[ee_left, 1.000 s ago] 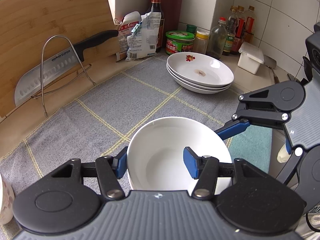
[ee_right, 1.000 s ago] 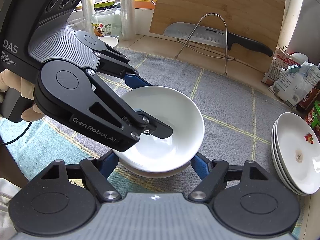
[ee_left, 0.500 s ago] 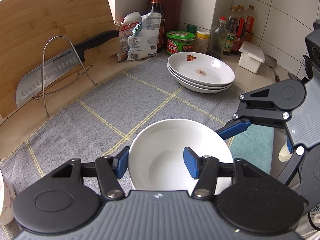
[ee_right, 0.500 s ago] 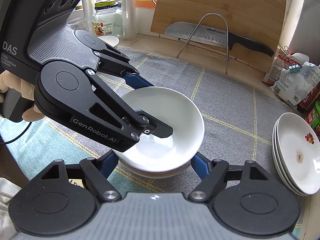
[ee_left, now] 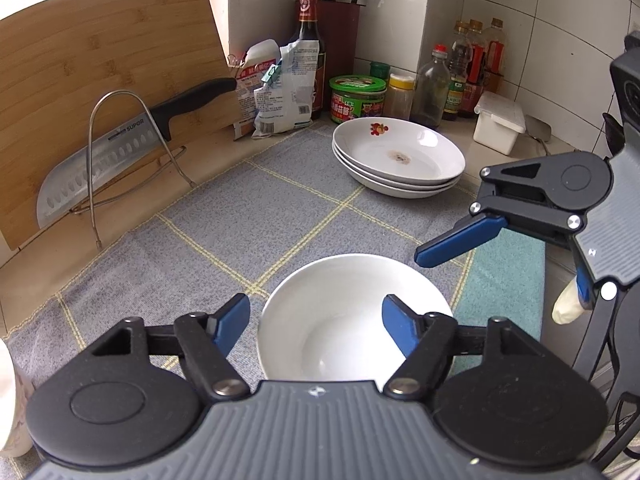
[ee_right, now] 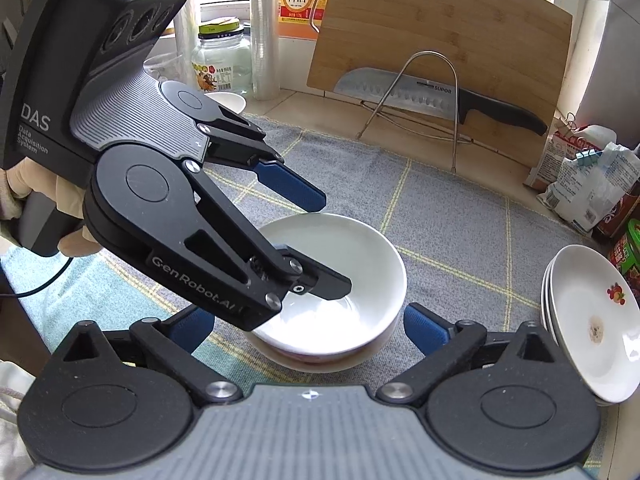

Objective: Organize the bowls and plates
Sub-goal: 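Open both tools and release the bowl onto the bowl stack, then move both tools to the white bowl by the glass jar and grip its rim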

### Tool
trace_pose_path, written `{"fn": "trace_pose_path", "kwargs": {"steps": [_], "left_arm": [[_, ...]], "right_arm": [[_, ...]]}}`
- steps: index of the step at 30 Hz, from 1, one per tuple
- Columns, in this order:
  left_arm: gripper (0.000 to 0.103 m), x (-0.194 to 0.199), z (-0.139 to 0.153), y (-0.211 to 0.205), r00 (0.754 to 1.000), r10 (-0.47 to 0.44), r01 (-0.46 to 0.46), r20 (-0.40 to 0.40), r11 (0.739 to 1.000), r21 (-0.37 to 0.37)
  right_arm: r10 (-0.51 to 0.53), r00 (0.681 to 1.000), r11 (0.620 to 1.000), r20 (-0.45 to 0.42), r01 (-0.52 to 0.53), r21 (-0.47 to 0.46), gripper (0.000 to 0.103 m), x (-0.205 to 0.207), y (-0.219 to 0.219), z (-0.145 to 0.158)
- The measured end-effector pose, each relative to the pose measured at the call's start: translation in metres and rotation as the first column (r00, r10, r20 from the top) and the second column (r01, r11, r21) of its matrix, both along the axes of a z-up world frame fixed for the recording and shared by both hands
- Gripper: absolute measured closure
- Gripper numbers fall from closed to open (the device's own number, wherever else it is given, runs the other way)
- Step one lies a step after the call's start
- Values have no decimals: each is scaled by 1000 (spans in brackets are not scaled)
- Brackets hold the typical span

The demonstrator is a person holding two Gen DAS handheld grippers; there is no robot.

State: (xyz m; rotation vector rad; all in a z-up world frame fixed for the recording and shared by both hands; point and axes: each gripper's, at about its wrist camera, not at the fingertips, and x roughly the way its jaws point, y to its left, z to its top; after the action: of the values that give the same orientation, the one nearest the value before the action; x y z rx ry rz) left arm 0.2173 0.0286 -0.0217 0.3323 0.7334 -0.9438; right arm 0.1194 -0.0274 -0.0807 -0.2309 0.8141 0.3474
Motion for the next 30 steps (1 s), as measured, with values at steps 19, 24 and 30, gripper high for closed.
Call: {"fn": "trace_pose_path", "kwargs": {"steps": [19, 24, 30], "left_arm": [[8, -7, 11, 77, 954, 293, -289, 66, 955, -68], [8, -13, 7, 91, 938, 343, -338, 59, 938, -75], [8, -18, 0, 103, 921, 386, -382, 50, 921, -81]], "right_arm": [[10, 1000, 999, 27, -11, 41, 0, -10, 4, 1], [-17, 1000, 998, 13, 16, 54, 0, -11, 1, -4], [-23, 1000, 998, 21, 22, 53, 0, -12, 3, 0]]}}
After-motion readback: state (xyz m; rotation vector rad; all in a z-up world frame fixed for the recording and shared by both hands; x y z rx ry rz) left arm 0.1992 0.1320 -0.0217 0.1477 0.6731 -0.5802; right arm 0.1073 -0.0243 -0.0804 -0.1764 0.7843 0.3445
